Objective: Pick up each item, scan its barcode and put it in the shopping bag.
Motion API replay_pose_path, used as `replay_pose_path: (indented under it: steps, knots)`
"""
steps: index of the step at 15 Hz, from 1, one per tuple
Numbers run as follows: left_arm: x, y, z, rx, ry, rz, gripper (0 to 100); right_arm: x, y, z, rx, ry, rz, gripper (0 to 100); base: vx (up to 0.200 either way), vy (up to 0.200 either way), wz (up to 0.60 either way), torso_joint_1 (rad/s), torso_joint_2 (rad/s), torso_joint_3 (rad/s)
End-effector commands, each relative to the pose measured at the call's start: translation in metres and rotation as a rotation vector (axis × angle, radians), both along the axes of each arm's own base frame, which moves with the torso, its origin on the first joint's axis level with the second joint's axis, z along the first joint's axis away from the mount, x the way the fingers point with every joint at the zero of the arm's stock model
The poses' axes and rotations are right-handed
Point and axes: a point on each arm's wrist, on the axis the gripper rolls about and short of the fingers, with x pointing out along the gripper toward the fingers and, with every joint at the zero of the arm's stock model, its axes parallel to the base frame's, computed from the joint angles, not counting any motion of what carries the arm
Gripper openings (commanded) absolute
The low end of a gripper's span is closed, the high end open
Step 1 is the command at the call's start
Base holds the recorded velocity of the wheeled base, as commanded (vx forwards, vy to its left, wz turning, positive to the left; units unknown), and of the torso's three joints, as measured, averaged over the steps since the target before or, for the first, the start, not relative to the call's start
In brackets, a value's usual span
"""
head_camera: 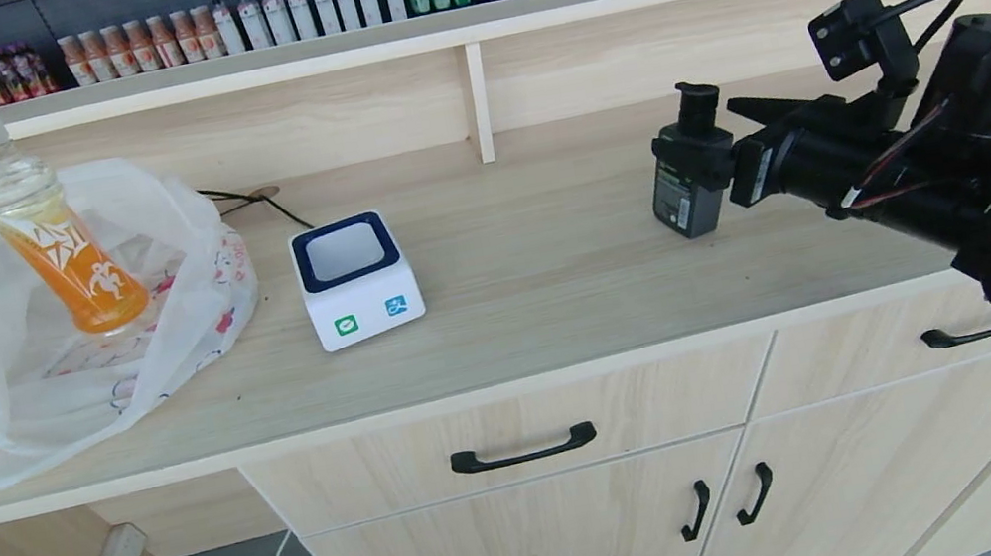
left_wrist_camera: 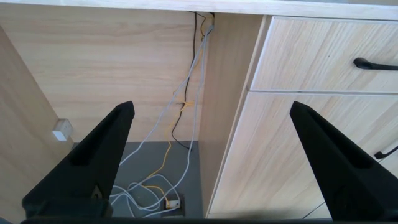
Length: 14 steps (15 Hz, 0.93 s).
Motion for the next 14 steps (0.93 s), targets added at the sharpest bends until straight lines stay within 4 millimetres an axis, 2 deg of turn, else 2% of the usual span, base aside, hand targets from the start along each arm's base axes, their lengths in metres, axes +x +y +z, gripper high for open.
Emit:
replay_pose_path:
  steps: [1,12,14]
  knots:
    - [0.000,0.000,0.000,0.000,0.000,0.000,100,0.016,-0.005,-0.007,-0.003,0.009,-0.027,100,0.000,0.000,0.00,0.000,0.00,0.000]
    - [0.000,0.000,0.000,0.000,-0.002,0.000,100,0.048,0.000,-0.017,0.004,0.007,-0.032,100,0.000,0.000,0.00,0.000,0.00,0.000]
    - [0.000,0.000,0.000,0.000,0.000,0.000,100,0.059,0.003,-0.021,0.004,0.005,-0.032,100,0.000,0.000,0.00,0.000,0.00,0.000]
